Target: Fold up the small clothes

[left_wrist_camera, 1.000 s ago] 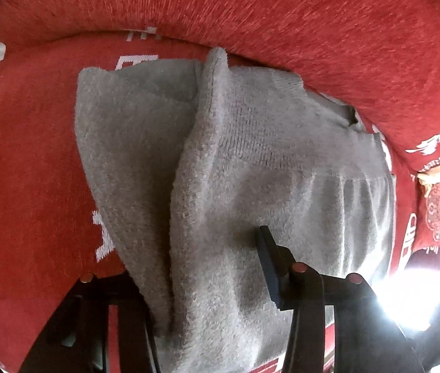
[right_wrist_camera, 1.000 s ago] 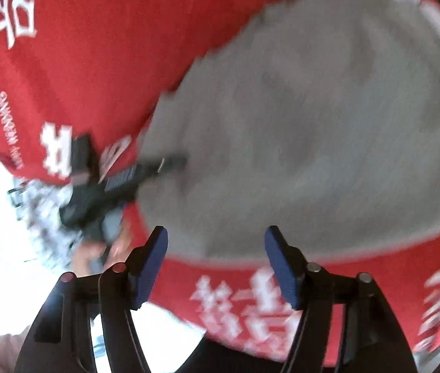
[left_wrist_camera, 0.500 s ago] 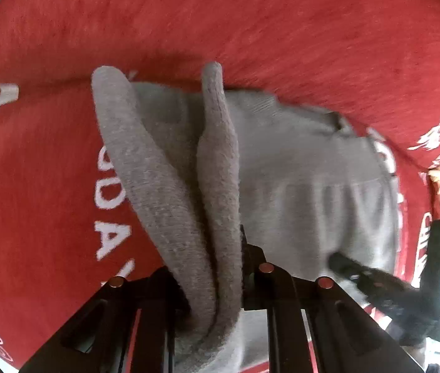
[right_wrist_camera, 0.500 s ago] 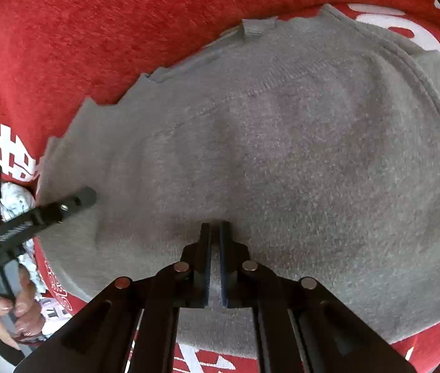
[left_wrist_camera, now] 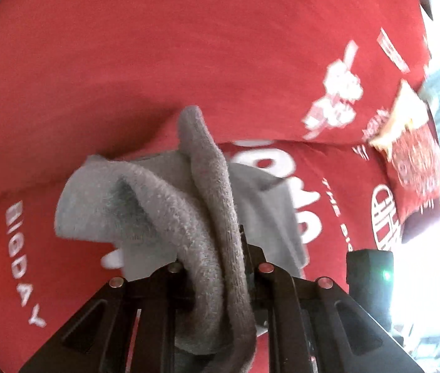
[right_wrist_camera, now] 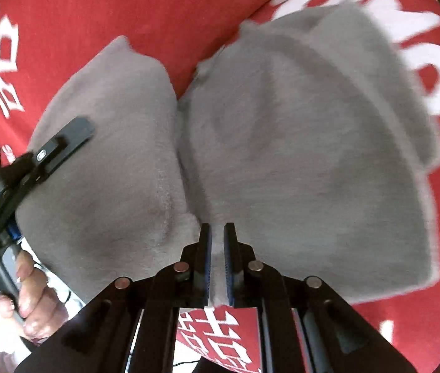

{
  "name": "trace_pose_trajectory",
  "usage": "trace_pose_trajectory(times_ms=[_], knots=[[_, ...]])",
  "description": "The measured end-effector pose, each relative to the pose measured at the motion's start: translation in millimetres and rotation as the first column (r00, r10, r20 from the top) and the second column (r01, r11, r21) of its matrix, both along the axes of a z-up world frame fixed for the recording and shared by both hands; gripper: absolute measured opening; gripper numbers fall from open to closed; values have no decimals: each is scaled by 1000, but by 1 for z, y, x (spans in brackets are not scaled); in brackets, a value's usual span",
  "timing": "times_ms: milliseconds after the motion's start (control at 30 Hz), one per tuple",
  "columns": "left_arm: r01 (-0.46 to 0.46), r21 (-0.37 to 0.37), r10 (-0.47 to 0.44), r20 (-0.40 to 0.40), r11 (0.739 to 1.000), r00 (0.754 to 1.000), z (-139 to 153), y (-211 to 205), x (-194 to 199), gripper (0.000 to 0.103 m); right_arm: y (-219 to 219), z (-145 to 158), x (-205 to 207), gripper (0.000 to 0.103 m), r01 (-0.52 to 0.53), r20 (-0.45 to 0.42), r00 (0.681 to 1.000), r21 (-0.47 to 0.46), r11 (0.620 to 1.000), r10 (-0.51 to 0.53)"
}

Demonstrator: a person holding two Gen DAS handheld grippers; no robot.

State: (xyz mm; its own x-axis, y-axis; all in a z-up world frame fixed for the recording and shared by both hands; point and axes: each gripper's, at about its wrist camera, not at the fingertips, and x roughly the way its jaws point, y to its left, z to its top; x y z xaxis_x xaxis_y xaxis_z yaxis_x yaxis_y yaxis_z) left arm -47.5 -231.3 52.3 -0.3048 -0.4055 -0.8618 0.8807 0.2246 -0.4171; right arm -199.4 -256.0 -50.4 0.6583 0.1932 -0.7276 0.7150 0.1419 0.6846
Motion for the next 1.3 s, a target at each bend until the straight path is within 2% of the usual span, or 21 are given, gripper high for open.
trace_pose_trajectory(times_ms=[167, 267, 333, 367, 433, 500, 600, 667, 700, 733, 767, 800, 833, 867, 900, 1000, 1100, 1167, 1200, 1267, 1300], knots=[[83, 68, -84, 21, 994, 996, -34, -39, -58, 17, -16, -15, -48, 12, 101, 17, 995, 69, 992, -102], [99, 142, -106, 44, 985, 993, -60, -40, -71, 17, -17, -31, -61, 12, 144, 30, 988, 118, 983, -149], [99, 144, -108, 55, 985, 993, -61, -37, -74, 18, -18, -36, -73, 12, 157, 45, 985, 140, 978, -165], [99, 133, -108, 63, 986, 992, -56, -35, -76, 20, -19, -37, -77, 12, 160, 53, 984, 144, 977, -170], [114, 92, -117, 30, 989, 993, -44, -30, -75, 49, -23, -38, -79, 18, 169, 70, 981, 146, 975, -181], [135, -1, -135, 5, 991, 991, -23, -26, -81, 59, -30, -38, -86, 30, 191, 93, 974, 154, 969, -207], [204, -62, -200, 57, 977, 978, 2, -26, -94, 59, -42, -37, -95, 30, 229, 108, 962, 174, 958, -250], [189, -94, -183, 77, 977, 980, 15, -22, -91, 59, -49, -36, -104, 33, 274, 122, 946, 186, 943, -299], [175, -99, -168, 76, 980, 983, 18, -18, -86, 59, -56, -36, -111, 41, 293, 130, 938, 192, 936, -320], [141, -94, -133, 78, 986, 988, 20, -13, -74, 59, -60, -37, -118, 54, 330, 151, 919, 209, 921, -364], [106, -84, -99, 82, 991, 992, 18, -10, -62, 59, -64, -38, -124, 61, 355, 173, 902, 227, 907, -396], [75, -70, -69, 89, 995, 994, 16, -5, -50, 59, -69, -41, -130, 69, 379, 224, 869, 272, 884, -442], [44, -53, -39, 97, 998, 995, 11, 0, -39, 59, -71, -45, -130, 79, 381, 249, 855, 296, 876, -456], [8, -22, -5, 114, 1000, 993, 2, 8, -25, 59, -76, -49, -129, 83, 369, 293, 833, 338, 866, -470], [-15, 6, 15, 128, 1000, 992, -6, 13, -16, 59, -81, -50, -128, 83, 361, 307, 828, 350, 865, -470], [-92, 103, 74, 172, 990, 982, -33, 35, 12, 59, -96, -52, -122, 83, 302, 317, 855, 340, 891, -411], [-139, 153, 109, 186, 978, 977, -54, 54, 32, 59, -97, -51, -96, 81, 242, 277, 906, 280, 929, -320], [-154, 190, 119, 187, 970, 975, -67, 62, 37, 59, -90, -44, -85, 57, 187, 198, 952, 222, 957, -232], [-160, 196, 124, 185, 968, 975, -70, 64, 38, 59, -89, -44, -80, 17, 161, 164, 967, 197, 967, -194], [-166, 194, 131, 179, 967, 975, -69, 69, 38, 59, -89, -24, -68, 17, 91, 116, 988, 83, 992, -100], [-159, 189, 126, 176, 969, 976, -67, 70, 36, 59, -89, -7, -67, 17, 67, 135, 988, 23, 997, -70]])
